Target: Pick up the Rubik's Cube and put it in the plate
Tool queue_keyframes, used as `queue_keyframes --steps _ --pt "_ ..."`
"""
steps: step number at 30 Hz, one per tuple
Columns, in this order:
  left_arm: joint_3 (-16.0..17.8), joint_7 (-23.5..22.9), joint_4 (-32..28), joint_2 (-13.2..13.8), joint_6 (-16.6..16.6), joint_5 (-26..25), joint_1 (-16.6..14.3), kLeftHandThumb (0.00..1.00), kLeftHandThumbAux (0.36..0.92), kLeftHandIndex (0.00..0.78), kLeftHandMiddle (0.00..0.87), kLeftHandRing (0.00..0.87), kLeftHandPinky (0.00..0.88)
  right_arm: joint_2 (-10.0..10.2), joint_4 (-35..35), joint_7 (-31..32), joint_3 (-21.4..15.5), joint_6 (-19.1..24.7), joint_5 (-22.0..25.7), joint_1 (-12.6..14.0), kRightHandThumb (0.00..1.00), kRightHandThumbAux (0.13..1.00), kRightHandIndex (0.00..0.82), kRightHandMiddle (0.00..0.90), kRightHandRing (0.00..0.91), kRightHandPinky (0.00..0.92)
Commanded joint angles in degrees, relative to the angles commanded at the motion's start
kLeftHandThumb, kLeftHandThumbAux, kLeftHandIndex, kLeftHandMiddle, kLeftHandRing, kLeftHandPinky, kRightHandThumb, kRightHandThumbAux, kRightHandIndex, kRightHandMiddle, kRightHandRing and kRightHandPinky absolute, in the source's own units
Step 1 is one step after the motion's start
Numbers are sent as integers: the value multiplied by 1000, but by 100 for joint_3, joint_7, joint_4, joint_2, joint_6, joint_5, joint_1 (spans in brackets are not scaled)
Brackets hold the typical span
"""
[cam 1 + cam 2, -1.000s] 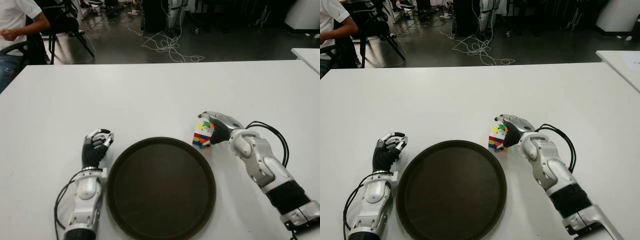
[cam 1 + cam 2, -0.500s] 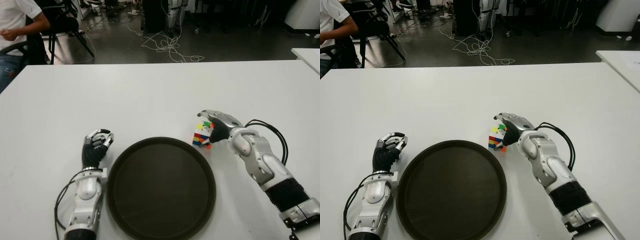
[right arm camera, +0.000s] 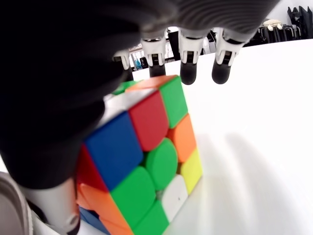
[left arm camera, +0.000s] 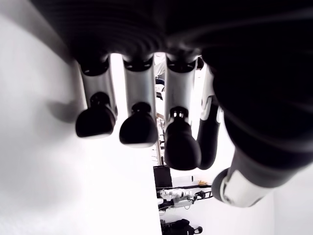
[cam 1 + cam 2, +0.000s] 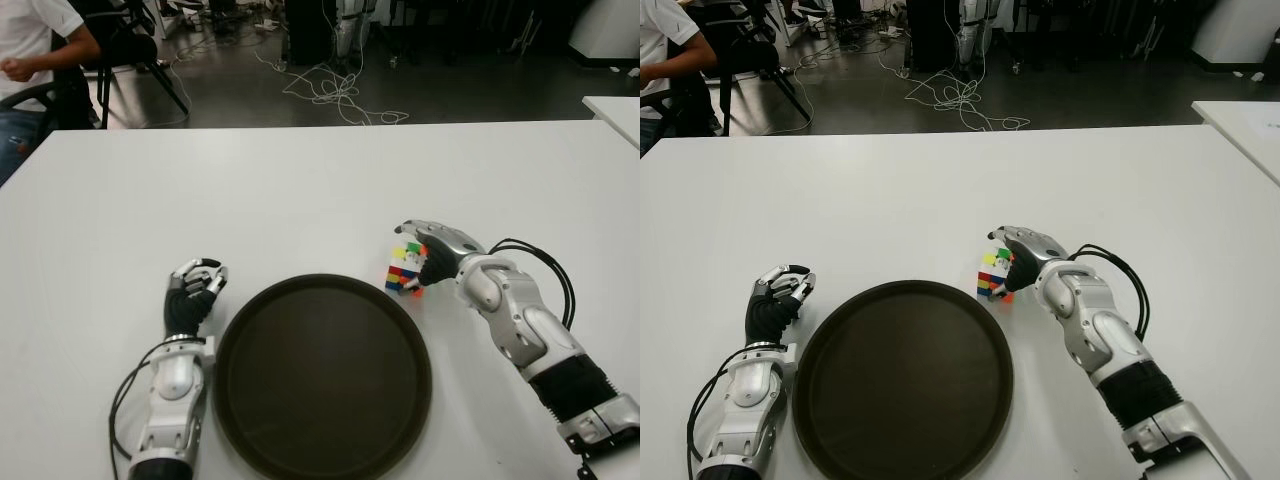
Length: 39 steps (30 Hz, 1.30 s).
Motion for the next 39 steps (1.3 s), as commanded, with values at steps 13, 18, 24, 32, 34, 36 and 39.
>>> queue_keyframes --steps 13,18,24,32,34,36,39 --pt "9 20 -57 -47 2 -24 38 702 707 443 805 823 801 -69 74 3 67 -200 -35 -68 0 787 0 0 0 0" --pt "8 22 -102 -64 41 -22 50 705 707 443 800 819 800 -64 99 -27 64 -260 -19 -69 0 787 0 0 0 0" --pt "-9 12 -108 -41 54 22 56 705 707 443 797 816 794 -40 138 -26 71 -276 -11 -79 0 782 0 0 0 0" --pt "-17 21 -38 -10 38 68 30 703 707 442 801 818 794 -29 182 -23 130 -296 -26 -87 0 779 0 0 0 0" --pt "-7 19 -13 -12 26 57 18 703 707 442 804 820 797 -26 213 -19 161 -305 -38 -98 0 773 0 0 0 0" --pt "7 17 -20 -30 19 26 21 703 707 443 806 824 806 -25 242 -14 189 -311 -50 -109 0 762 0 0 0 0" --pt "16 9 -76 -63 4 -14 51 703 707 443 807 826 810 -6 253 4 230 -288 -71 -116 0 758 0 0 0 0"
